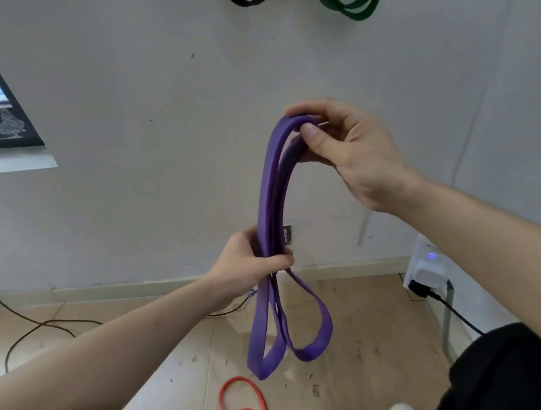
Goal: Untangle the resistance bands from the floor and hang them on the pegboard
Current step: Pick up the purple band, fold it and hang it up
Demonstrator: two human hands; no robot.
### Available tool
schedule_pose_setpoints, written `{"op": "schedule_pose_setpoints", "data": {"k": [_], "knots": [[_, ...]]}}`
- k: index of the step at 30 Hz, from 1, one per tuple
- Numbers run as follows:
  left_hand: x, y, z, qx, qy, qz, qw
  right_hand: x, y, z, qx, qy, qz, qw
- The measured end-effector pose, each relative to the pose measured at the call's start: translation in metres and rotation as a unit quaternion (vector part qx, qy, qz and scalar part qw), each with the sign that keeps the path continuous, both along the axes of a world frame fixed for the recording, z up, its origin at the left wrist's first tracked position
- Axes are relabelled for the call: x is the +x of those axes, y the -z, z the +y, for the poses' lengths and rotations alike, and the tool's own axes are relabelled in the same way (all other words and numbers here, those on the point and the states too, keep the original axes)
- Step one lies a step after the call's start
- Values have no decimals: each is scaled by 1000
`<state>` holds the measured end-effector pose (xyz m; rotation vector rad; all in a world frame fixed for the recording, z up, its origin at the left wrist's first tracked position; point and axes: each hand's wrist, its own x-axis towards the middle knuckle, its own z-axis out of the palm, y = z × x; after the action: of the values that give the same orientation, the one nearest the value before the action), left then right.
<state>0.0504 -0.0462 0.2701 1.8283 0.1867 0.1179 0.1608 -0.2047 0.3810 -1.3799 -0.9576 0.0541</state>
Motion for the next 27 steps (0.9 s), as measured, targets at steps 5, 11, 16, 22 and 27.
{"op": "schedule_pose_setpoints", "data": {"k": [5, 11, 16, 22, 27], "knots": [[4, -1, 2, -3, -29, -20, 999, 37, 7, -22, 8, 71, 75, 995], [2, -9, 13, 30, -53, -32, 998, 76, 43, -61, -167, 36, 170, 971], [1, -19, 15, 79, -36, -53, 995, 71, 55, -68, -481, -4, 39, 876], [-1, -30, 14, 124, 2, -37, 992, 23, 55, -22, -457, -82, -47, 885], [-8, -38, 24, 108, 2, -34, 994, -3, 57, 7, -400, -58, -131, 905]]}}
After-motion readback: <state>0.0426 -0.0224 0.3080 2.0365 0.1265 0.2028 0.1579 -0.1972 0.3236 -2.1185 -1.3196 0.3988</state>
